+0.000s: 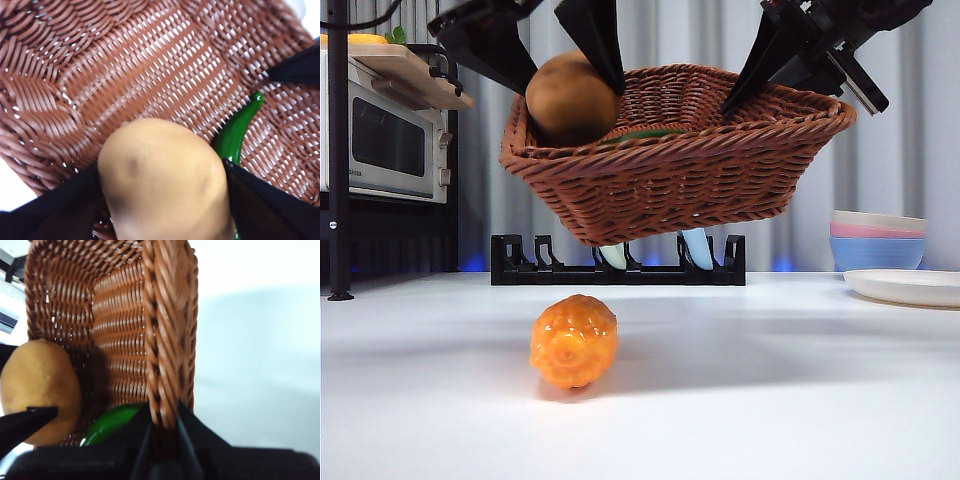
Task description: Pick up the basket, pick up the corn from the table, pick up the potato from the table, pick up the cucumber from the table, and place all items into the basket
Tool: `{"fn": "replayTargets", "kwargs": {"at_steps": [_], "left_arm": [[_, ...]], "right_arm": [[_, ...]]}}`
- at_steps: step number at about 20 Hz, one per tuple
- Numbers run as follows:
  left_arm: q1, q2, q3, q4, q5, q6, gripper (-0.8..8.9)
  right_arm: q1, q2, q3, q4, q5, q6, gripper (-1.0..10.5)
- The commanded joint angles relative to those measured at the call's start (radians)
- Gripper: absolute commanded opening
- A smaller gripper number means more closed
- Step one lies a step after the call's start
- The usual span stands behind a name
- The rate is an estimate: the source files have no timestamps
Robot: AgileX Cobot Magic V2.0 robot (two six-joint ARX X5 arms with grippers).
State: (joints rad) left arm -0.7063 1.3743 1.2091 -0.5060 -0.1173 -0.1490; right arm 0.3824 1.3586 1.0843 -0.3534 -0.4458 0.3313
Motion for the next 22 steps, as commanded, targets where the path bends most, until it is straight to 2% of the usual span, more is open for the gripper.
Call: {"fn": "replayTargets", "kwargs": {"at_steps": [1, 8, 12, 15, 17, 19, 22], "left_arm": [[-0.002, 0.002, 0.003, 0.007, -0.006, 0.018, 6.01], [-0.013, -0.034, 0.154, -0.103, -0.007, 0.023, 6.01], [-0.042, -0.119, 0.232, -0.310, -0.007, 0.020, 5.97], [-0.096, -0.195, 0.232, -0.533, -0.010, -0.042, 5.96], [-0.138, -0.211, 0.230, -0.628, -0.013, -0.083, 5.96], [-0.193, -0.211, 0.203, -0.630, -0.015, -0.136, 5.96], [-0.266, -0.203, 0.071, -0.489, -0.021, -0.222, 5.96]], "right_arm": [[0.002, -0.004, 0.003, 0.018, -0.016, 0.020, -0.2], [-0.002, -0.004, 0.003, 0.015, -0.016, 0.020, -0.2], [-0.014, -0.004, 0.003, 0.029, 0.007, 0.019, -0.2], [-0.066, -0.004, 0.003, 0.041, 0.006, 0.019, -0.2], [-0.111, -0.004, 0.003, 0.043, 0.006, 0.019, -0.2], [-0.156, -0.004, 0.003, 0.050, 0.006, 0.019, -0.2], [-0.233, -0.004, 0.003, 0.051, -0.001, 0.019, -0.2]]}}
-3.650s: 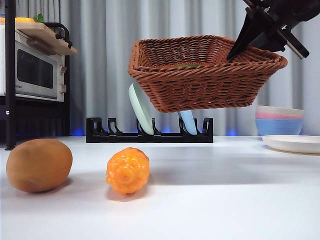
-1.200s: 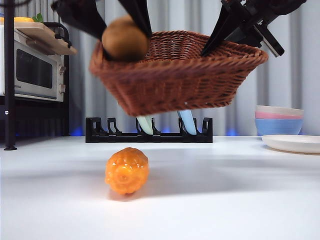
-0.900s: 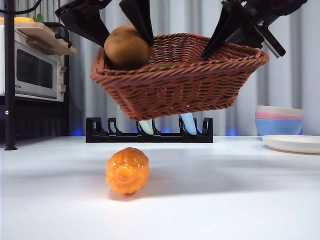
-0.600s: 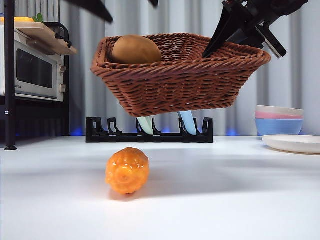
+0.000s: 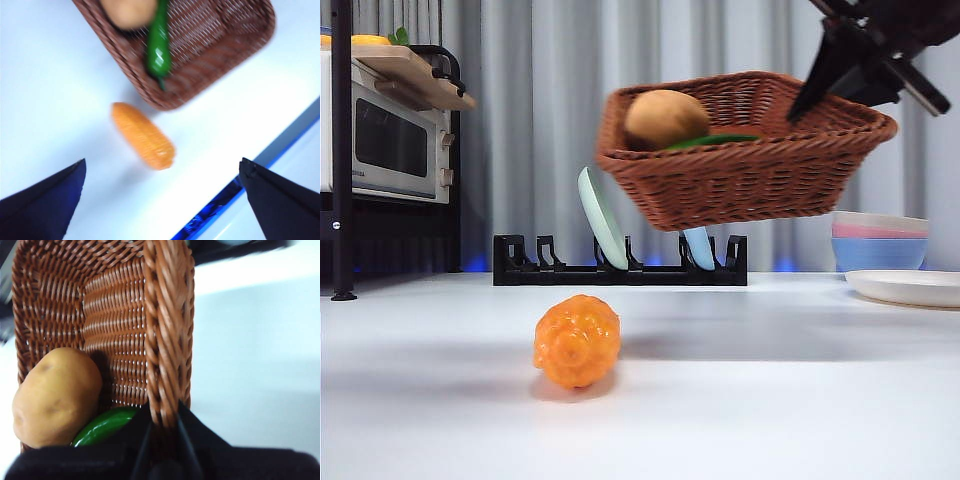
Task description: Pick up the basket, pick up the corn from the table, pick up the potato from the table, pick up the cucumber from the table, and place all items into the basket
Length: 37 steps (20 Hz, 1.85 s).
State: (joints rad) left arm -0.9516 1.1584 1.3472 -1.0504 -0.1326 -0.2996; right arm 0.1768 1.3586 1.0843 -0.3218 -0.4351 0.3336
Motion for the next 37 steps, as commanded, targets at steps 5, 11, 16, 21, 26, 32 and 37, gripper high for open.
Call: {"fn": "replayTargets", "kwargs": {"at_steps": [5, 11, 16, 21, 26, 32, 37], "left_arm": [[-0.005, 0.127, -0.237, 0.254, 0.004, -0.127, 5.93], [0.116, 0.358, -0.237, 0.400, 0.103, -0.119, 5.93], [0.209, 0.451, -0.237, 0.437, 0.139, -0.109, 5.93], [0.225, 0.492, -0.237, 0.467, 0.167, -0.097, 5.93], [0.225, 0.553, -0.237, 0.468, 0.167, -0.091, 5.90], [0.213, 0.558, -0.237, 0.483, 0.169, -0.002, -0.08], [0.207, 0.451, -0.233, 0.317, 0.420, 0.148, -0.08]], "right_arm": [[-0.112, -0.004, 0.003, 0.017, -0.017, 0.013, -0.2], [-0.144, -0.004, 0.003, 0.012, -0.064, 0.008, -0.2], [-0.144, -0.004, 0.003, 0.010, -0.063, 0.004, -0.2], [-0.144, -0.004, 0.003, 0.010, -0.063, -0.002, -0.2], [-0.144, -0.004, 0.003, 0.009, -0.063, -0.002, -0.2], [-0.144, -0.004, 0.003, 0.002, -0.064, -0.002, -0.2], [-0.143, -0.004, 0.003, -0.002, -0.062, -0.010, -0.2]]}}
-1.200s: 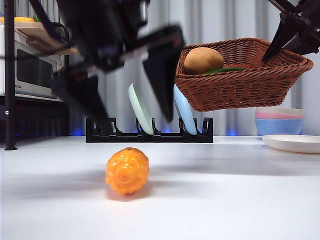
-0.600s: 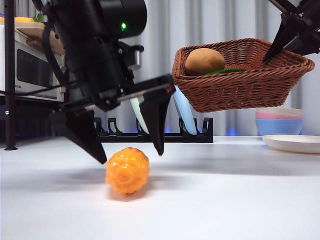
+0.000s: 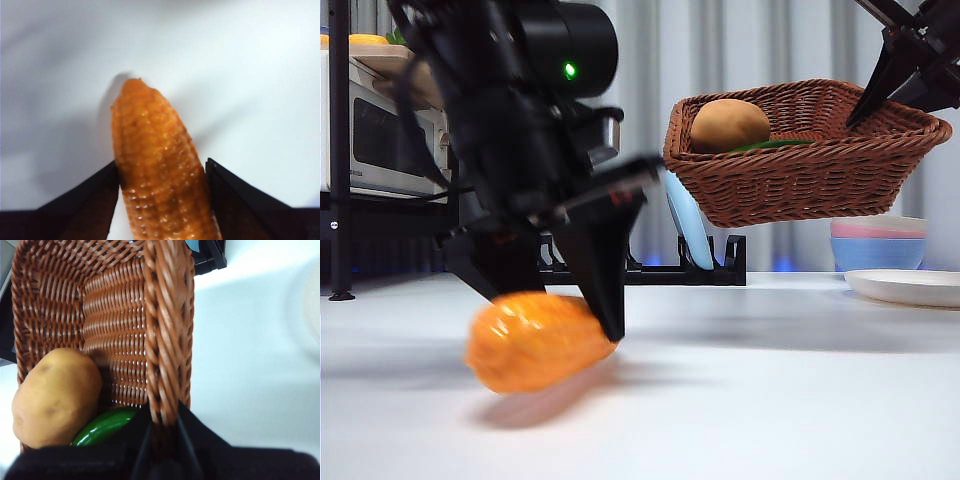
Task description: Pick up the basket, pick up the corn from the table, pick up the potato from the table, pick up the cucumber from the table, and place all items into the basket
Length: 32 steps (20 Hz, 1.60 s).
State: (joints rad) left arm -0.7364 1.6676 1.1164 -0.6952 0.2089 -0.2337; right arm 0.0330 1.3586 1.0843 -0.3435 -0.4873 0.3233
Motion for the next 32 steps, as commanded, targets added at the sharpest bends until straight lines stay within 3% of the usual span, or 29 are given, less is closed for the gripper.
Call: {"fn": "replayTargets", "kwargs": {"at_steps": [1, 4, 5, 8, 12, 15, 23, 24, 26, 27, 32], "left_arm": [[-0.016, -0.113, -0.003, -0.077, 0.145, 0.111, -0.08], [-0.037, -0.330, 0.001, -0.096, 0.372, 0.156, -0.08], [-0.043, -0.404, 0.010, -0.055, 0.373, 0.140, -0.08], [-0.055, -0.546, 0.046, 0.167, 0.193, -0.018, -0.08], [-0.054, -0.520, 0.103, 0.333, -0.089, -0.032, -0.08], [-0.048, -0.425, 0.111, 0.449, -0.167, -0.031, -0.08], [-0.032, -0.193, 0.182, 0.447, -0.261, 0.045, 0.07], [-0.031, -0.189, 0.182, 0.446, -0.265, 0.055, 0.59], [-0.024, -0.189, 0.182, 0.443, -0.268, 0.055, 4.42], [-0.019, -0.189, 0.182, 0.444, -0.267, 0.055, 5.53], [-0.002, -0.199, 0.199, 0.415, -0.260, 0.055, 5.63]], "right_arm": [[0.003, -0.004, 0.003, 0.020, -0.010, 0.000, -0.2], [0.026, -0.004, 0.003, 0.020, -0.007, 0.000, -0.2], [0.037, -0.004, 0.003, 0.020, -0.007, 0.000, -0.2], [0.095, -0.004, 0.003, 0.020, -0.004, 0.001, -0.2], [0.198, -0.003, 0.003, 0.020, 0.003, 0.013, -0.2], [0.275, -0.003, 0.003, 0.020, 0.052, 0.020, -0.2], [0.345, -0.003, 0.003, 0.015, 0.051, 0.043, -0.2], [0.348, -0.003, 0.003, 0.008, 0.052, 0.043, -0.2], [0.348, -0.003, 0.003, -0.009, 0.051, 0.043, -0.2], [0.348, -0.003, 0.003, -0.014, 0.051, 0.043, -0.2], [0.349, -0.003, 0.003, -0.037, 0.051, 0.043, -0.2]]}}
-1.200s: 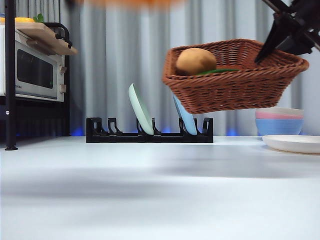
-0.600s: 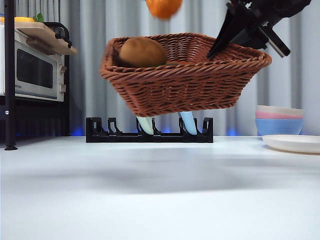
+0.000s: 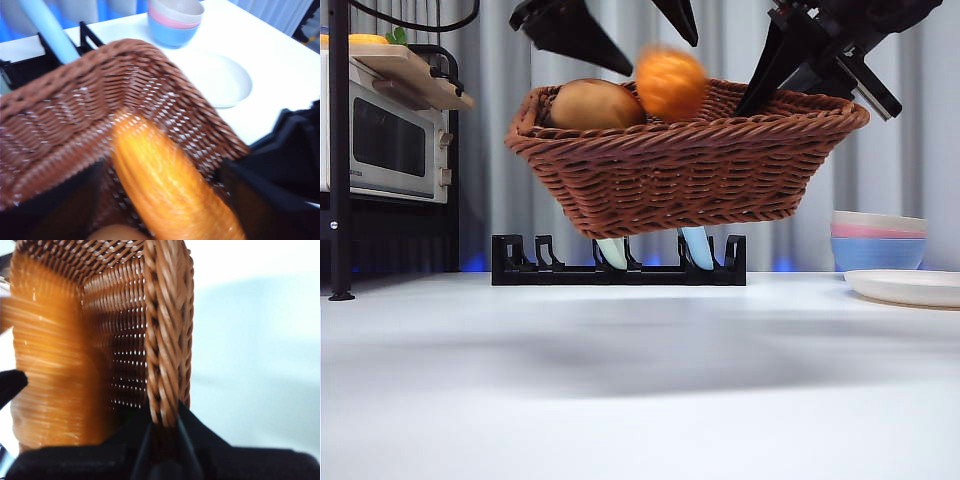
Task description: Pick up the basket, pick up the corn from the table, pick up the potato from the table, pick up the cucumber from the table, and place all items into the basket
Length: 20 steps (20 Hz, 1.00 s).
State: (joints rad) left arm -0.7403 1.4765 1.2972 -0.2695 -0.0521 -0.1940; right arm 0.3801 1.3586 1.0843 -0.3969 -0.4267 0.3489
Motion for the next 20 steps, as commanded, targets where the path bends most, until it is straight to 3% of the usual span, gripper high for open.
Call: {"fn": "replayTargets", "kwargs": {"at_steps": [1, 7, 12, 16, 20], "left_arm": [[0.002, -0.008, 0.036, -0.029, 0.001, 0.016, 5.63], [0.002, -0.029, 0.254, -0.290, -0.030, 0.097, 5.63], [0.002, -0.164, 0.385, -0.454, -0.079, 0.145, 5.63], [0.002, -0.282, 0.386, -0.496, -0.093, 0.147, 5.63], [0.002, -0.349, 0.386, -0.564, -0.137, 0.173, 5.62]], "right_arm": [[0.002, -0.003, 0.003, 0.016, -0.010, 0.017, -0.2], [-0.001, 0.023, 0.003, 0.021, -0.006, 0.017, -0.2], [-0.013, 0.185, 0.003, 0.046, 0.013, 0.021, -0.2], [-0.020, 0.349, 0.003, 0.125, 0.015, 0.097, -0.2], [-0.021, 0.402, 0.003, 0.128, 0.122, 0.105, 0.1]]}}
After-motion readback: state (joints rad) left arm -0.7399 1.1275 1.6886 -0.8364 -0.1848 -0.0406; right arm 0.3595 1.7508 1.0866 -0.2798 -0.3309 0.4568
